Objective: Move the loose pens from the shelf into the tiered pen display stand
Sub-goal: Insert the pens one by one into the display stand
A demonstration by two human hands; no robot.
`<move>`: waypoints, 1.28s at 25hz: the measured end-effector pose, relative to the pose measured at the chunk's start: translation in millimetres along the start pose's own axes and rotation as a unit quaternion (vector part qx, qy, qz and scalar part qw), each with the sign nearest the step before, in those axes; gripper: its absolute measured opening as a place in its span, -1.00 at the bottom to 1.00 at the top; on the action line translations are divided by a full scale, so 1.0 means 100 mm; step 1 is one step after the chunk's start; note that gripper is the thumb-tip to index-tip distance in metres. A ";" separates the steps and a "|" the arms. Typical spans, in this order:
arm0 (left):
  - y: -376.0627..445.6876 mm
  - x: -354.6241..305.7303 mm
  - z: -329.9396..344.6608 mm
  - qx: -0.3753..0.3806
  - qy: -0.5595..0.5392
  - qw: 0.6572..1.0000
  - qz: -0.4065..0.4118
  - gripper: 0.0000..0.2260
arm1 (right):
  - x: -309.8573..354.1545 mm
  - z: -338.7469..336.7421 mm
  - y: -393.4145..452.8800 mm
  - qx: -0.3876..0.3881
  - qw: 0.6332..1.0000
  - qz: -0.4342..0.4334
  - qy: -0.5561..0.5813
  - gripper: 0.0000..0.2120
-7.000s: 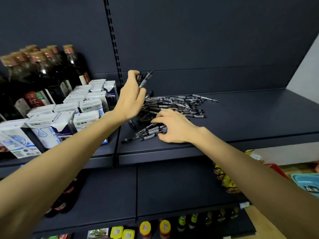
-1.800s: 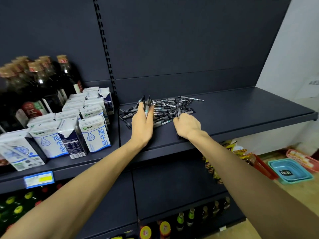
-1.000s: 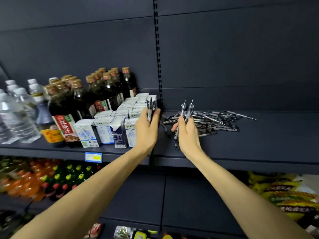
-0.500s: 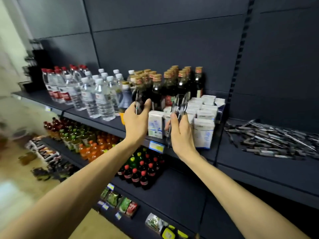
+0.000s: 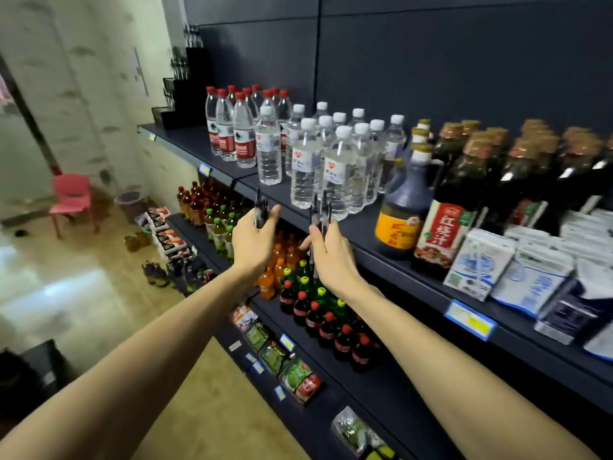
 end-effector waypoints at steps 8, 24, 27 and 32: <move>0.55 0.89 -0.73 -0.035 0.010 0.999 -0.024 -0.46 | 0.08 1.30 0.82 0.060 0.998 -0.010 0.031 -0.69; 3.66 2.19 -2.29 -0.123 0.054 0.988 -0.070 -0.53 | 0.84 3.46 4.06 0.145 0.978 -0.027 0.147 -0.58; 4.21 2.44 -2.64 -0.155 0.026 0.985 -0.077 -0.42 | 1.02 3.82 4.50 0.160 0.977 -0.030 0.141 -0.62; 5.34 2.78 -3.15 -0.139 0.004 0.989 -0.042 -0.59 | 1.24 4.46 5.53 0.077 0.994 -0.041 0.060 -0.66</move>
Point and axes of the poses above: each hand's wrist, its own y-axis towards the middle knuckle, its own z-axis out of the palm, x = y × z, the point moved 6 cm from there along y, towards the middle knuckle, and after that the axes turned 7 degrees about x, right-handed, at the moved point
